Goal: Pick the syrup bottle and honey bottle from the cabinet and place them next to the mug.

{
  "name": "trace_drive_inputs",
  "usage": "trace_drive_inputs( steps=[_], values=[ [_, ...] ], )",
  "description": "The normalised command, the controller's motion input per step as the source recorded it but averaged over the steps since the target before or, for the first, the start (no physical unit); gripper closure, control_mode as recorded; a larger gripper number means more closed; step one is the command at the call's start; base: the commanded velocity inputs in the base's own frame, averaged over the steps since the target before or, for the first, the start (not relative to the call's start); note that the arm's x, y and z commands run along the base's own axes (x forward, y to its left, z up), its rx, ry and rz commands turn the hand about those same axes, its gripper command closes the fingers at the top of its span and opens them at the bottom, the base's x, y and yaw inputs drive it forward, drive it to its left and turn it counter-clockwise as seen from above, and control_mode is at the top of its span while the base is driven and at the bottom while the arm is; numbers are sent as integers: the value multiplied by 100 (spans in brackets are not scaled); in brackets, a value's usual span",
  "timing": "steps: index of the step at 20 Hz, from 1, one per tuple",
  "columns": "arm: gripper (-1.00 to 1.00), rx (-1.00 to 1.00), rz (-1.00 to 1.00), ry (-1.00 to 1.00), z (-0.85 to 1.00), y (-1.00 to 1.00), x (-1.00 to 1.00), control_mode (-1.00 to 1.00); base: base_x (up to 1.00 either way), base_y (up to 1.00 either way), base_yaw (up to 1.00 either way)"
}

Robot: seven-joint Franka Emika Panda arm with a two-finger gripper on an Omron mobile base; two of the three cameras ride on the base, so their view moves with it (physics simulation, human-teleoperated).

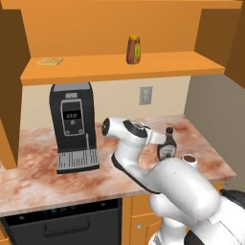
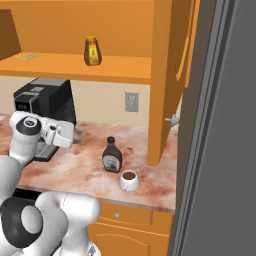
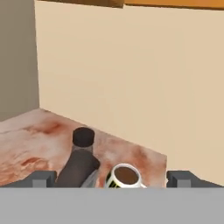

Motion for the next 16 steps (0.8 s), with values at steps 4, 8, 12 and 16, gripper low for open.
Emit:
trace_drive_inputs(
  steps=[4, 8, 12, 16],
  values=[
    [-100, 0, 23, 11, 69, 0, -69, -100, 0, 0, 0],
    [-100, 0, 32, 7, 72, 0, -83, -100, 0, 0, 0],
    [-100, 0, 40, -3, 66, -3, -81, -100, 0, 0, 0],
    [-100, 0, 43, 0, 89, -9, -62, -100, 0, 0, 0]
  ],
)
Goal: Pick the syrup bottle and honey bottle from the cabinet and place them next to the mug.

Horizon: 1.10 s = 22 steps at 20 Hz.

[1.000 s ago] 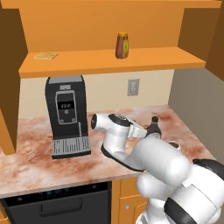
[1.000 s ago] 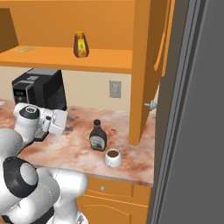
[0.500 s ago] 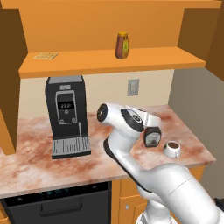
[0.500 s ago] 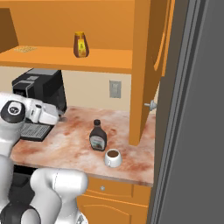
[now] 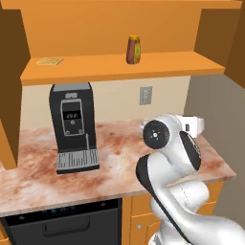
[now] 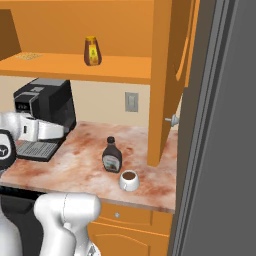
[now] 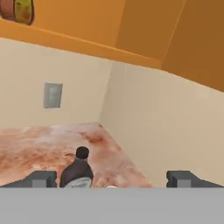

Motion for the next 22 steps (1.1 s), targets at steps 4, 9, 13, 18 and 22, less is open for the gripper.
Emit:
trace_drive_inputs(
  steps=[4, 9, 13, 18, 22],
  values=[
    [-100, 0, 45, 10, 100, -3, -39, -100, 0, 0, 0],
    [-100, 14, 47, 11, 67, -8, -10, -100, 0, 0, 0],
    [-100, 13, 32, 2, 44, -2, 0, -100, 0, 0, 0],
    [-100, 4, 11, -3, 21, 1, 26, -100, 0, 0, 0],
    [-100, 0, -5, -3, 7, 8, 76, -100, 0, 0, 0]
  ],
)
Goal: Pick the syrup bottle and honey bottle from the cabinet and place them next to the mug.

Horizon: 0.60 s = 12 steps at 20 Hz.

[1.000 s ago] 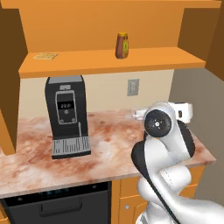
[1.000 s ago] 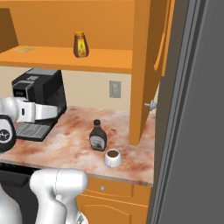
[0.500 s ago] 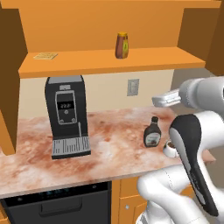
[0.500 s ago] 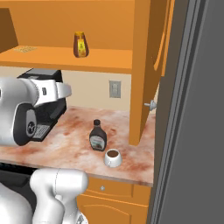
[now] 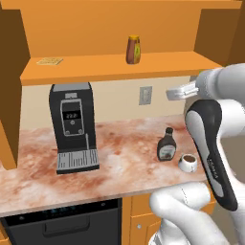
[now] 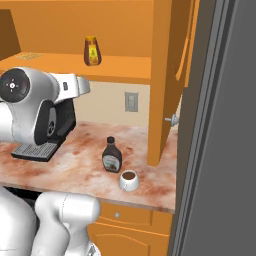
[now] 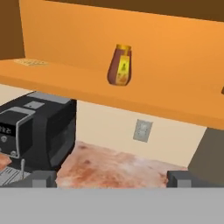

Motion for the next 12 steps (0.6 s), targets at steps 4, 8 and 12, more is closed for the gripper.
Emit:
trace_drive_inputs(
  steps=[4, 8, 12],
  values=[
    [-100, 4, -16, 8, 42, 12, 77, -100, 0, 0, 0],
    [-100, 8, -16, 7, 51, 7, 59, -100, 0, 0, 0],
    [-100, 19, -3, 9, 62, 4, 37, -100, 0, 0, 0]
  ],
)
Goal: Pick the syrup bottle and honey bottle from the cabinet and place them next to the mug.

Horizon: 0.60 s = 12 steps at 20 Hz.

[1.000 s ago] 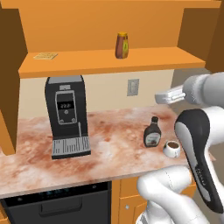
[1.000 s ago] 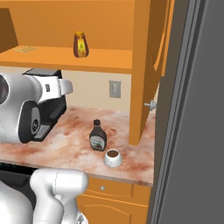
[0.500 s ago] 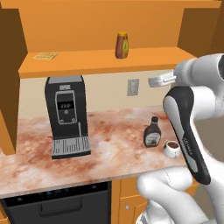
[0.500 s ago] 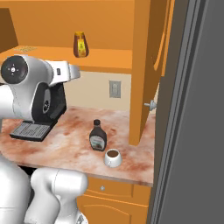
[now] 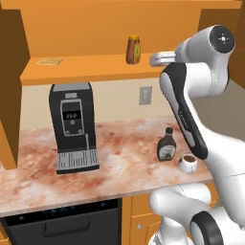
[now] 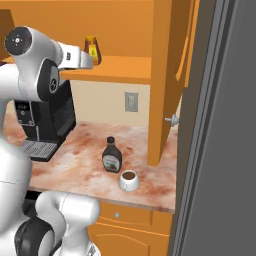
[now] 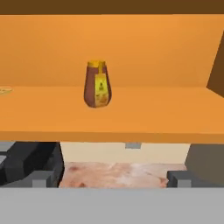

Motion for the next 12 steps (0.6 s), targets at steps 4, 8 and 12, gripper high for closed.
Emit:
trace_drive_inputs(
  steps=[4, 8, 12],
  values=[
    [-100, 27, 5, 1, 17, -1, 11, -100, 0, 0, 0],
    [-100, 11, 11, 0, -41, 0, 46, -100, 0, 0, 0],
    [-100, 1, 8, 0, -18, 0, 51, -100, 0, 0, 0]
  ],
)
